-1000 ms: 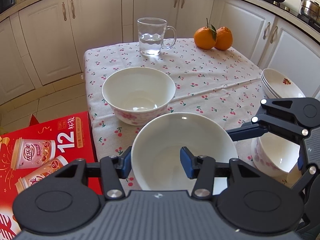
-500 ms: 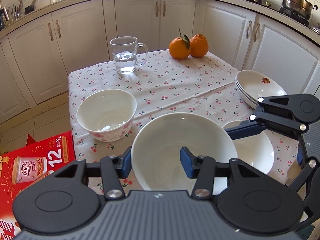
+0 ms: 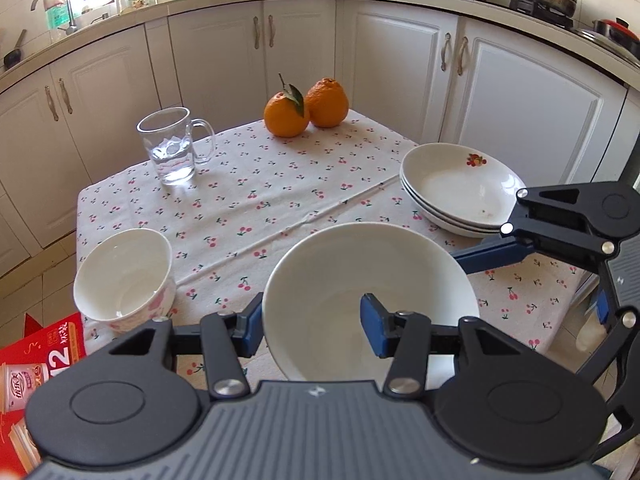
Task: Organize plates and bowls
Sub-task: 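Lift the held bowl with the left tool and carry it over the placed bowl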
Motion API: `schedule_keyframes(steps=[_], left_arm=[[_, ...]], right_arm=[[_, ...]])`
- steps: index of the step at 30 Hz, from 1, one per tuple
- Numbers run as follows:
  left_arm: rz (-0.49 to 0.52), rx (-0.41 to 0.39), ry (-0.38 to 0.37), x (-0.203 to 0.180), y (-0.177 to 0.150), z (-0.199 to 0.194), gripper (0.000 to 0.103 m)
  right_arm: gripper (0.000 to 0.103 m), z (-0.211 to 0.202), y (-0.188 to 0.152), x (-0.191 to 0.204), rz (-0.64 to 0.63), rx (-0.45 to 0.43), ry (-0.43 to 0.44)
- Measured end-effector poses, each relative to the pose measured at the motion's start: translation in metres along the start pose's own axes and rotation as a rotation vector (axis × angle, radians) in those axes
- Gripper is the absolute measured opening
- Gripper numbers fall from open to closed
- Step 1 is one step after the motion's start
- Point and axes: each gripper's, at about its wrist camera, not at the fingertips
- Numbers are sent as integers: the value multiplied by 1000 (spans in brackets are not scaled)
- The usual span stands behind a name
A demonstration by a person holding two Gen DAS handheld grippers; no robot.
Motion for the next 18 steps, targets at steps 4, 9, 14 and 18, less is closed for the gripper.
schedule_keyframes(steps=[4,9,14,18], left_arm=[[13,13,-22,-12,-1,11,49],[26,26,-43,-21,-2,22,49],[19,45,-49,-22,-5,31,49],[13,58,-54,-22,-9,35,49]], right_arm=[[82,-6,-14,-9,19,17,-12],[82,-5,-27,-17,38,46,-14],[82,-4,-34,-22,49,61,-5],[82,-1,-36,-23,52,71,6]])
Point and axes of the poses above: each gripper's, at about its wrist camera, not at the fingertips, and z roughly the way its jaws point, x to its left, y to its top, and after that the axes turned 7 degrees about -z, right-handed
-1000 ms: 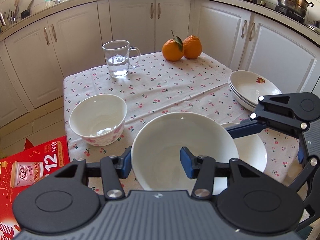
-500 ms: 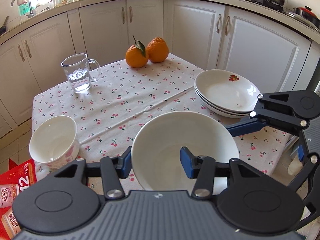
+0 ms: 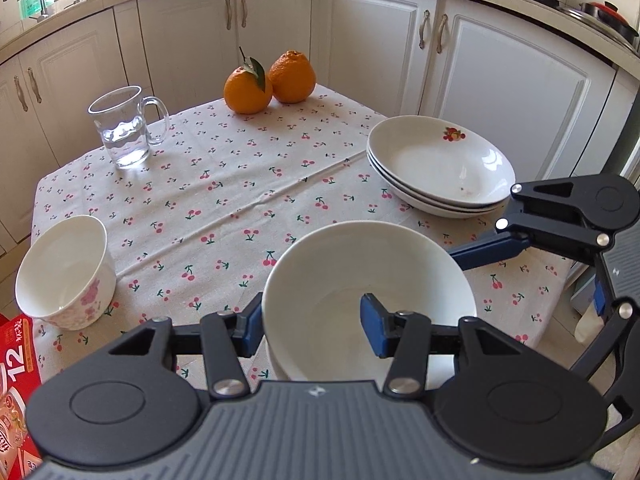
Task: Organize plates and bowls
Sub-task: 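Lift the held bowl with the left tool and carry it over the placed bowl, then lower the bowl into the other bowl and open the left tool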
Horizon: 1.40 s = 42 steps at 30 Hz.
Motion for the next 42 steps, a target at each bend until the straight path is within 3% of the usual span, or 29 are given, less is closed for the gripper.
schedule_keyframes(steps=[21,24,25,27,32,42], left_arm=[[59,-20,35,-7,-8,2,51],[55,-21,30,-5,-9,2,53],[55,-24,30,-6,-9,1,54],[56,-39,33,-5,-9,-3,59],[45,-79,57,0,-13,-19,78],[-28,-125,106,41,-35,-44,83]], right_arm=[[82,9,-4,-2,19,36,22],[84,7,-3,-1,9,25,11],[89,6,-3,-1,8,20,11],[97,2,-2,-2,12,3,11],[100,-1,-1,-3,14,-5,-1],[101,0,16,1,-2,-13,3]])
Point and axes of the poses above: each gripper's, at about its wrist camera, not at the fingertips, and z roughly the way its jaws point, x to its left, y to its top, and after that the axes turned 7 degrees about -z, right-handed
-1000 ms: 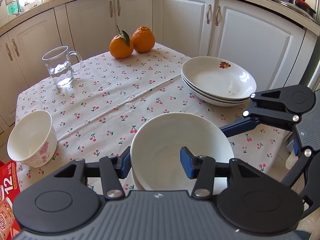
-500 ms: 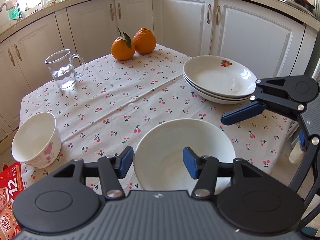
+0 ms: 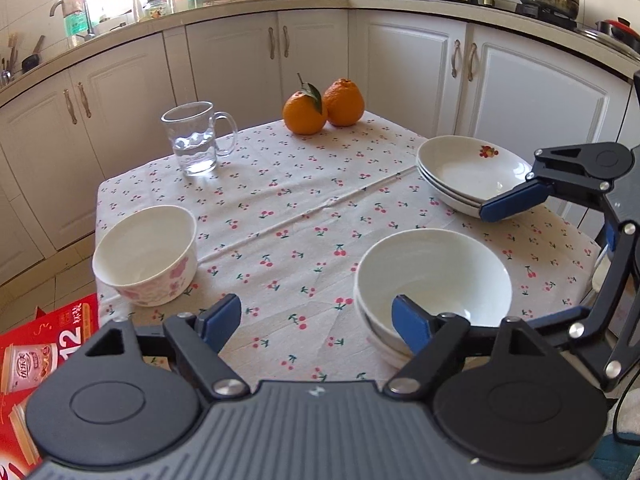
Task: Organize plates and bowls
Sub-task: 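Lower the bowl into the other bowl and open the left tool, then move the right tool to a third white floral bowl and close on its rim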
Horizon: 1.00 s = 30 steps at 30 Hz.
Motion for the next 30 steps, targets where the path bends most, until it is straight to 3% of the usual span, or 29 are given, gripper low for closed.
schedule_keyframes(steps=[16,30], left_arm=[[-34,-22,111,76,-3,23,83],[-98,-74,174,114,-4,59,83]], right_arm=[[102,51,72,-9,-83,47,79],[101,132,142,-38,-127,93,204]])
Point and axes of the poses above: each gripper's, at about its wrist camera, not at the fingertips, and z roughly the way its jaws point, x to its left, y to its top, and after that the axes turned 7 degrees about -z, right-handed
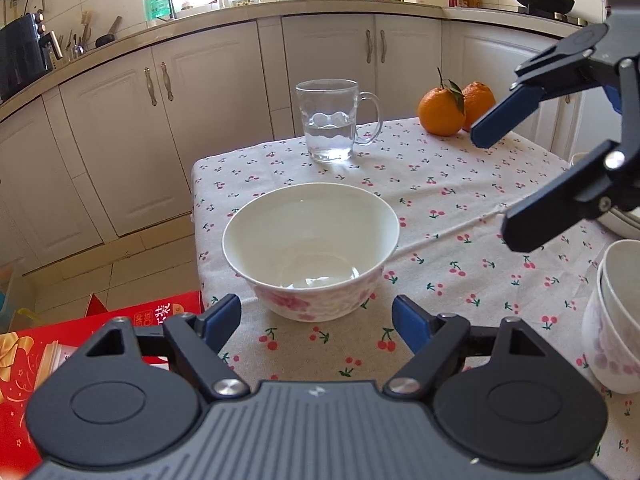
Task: Organize plates and bowls
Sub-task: 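Move the right tool to a third white floral bowl and close on its rim, then lift the bowl with the right tool and carry it over the two nested bowls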
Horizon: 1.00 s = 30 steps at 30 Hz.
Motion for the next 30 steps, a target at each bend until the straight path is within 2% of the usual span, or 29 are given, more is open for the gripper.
schedule_keyframes(steps=[11,18,22,30], left_arm=[[-26,-26,5,0,4,12,83],[-33,-25,9,0,5,16,83],[-37,-24,10,0,6,16,82],[-36,-12,11,-1,7,14,82]], right_arm=[[94,63,35,-28,3,42,88],[80,100,40,-43,64,76,127],[72,107,39,-45,74,71,149],[71,104,38,-46,94,63,152]])
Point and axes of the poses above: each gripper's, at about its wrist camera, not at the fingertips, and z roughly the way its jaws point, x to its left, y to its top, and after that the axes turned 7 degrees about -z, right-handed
